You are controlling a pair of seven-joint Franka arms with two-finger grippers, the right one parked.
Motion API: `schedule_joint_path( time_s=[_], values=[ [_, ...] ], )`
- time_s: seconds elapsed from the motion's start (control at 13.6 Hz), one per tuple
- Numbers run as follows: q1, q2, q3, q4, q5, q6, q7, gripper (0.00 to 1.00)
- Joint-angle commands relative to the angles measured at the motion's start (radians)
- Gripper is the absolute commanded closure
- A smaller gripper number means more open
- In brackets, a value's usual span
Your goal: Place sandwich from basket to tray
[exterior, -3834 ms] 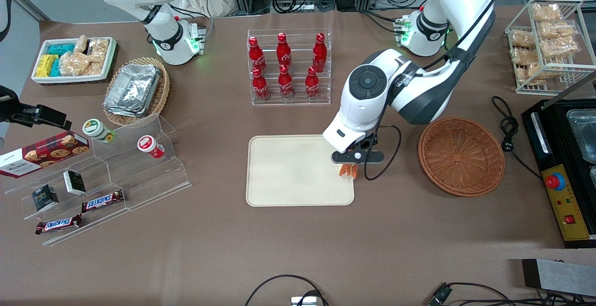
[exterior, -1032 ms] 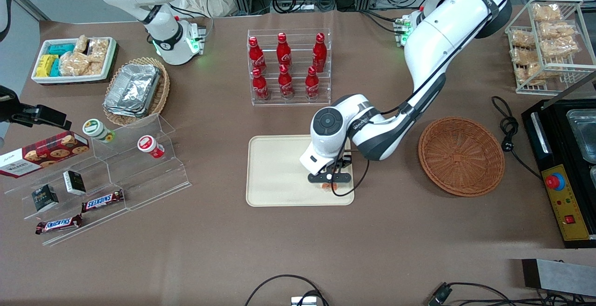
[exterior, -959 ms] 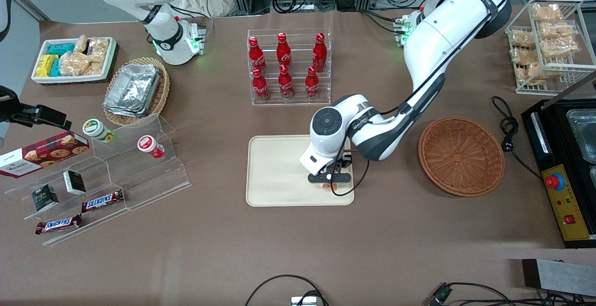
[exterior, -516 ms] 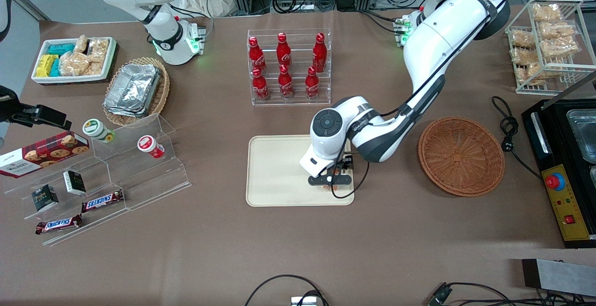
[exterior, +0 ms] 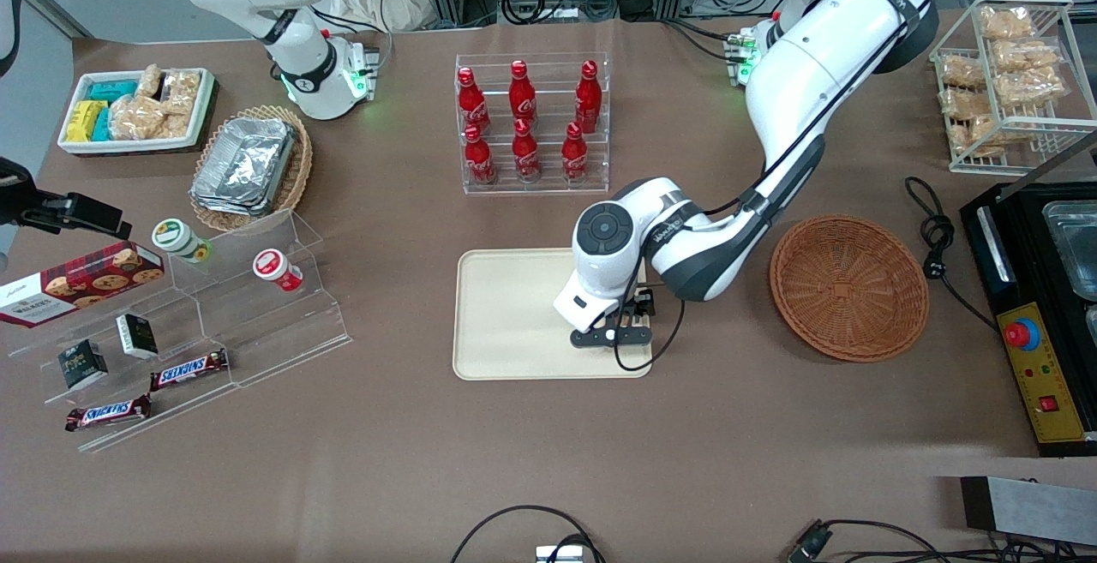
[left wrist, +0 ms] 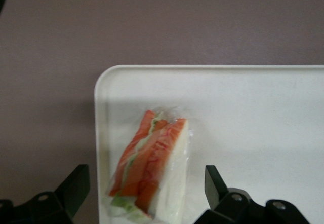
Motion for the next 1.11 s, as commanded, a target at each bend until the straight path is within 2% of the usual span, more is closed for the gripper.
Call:
schedule_joint_path(
  time_s=[0.0, 0.15, 0.44, 0.81, 1.03],
  values=[
    [-0.014, -0.002, -0.046, 0.123, 0.005, -0.163, 0.015, 0.00],
    [-0.012, -0.011, -0.071, 0.190, 0.004, -0.245, 0.017, 0.00],
    [0.001, -0.103, -0.074, 0.198, -0.045, -0.282, 0.008, 0.00],
    [0.003, -0.130, -0.069, 0.275, -0.045, -0.368, 0.001, 0.00],
    [0.075, -0.188, -0.072, 0.276, -0.087, -0.368, -0.026, 0.00]
  ],
)
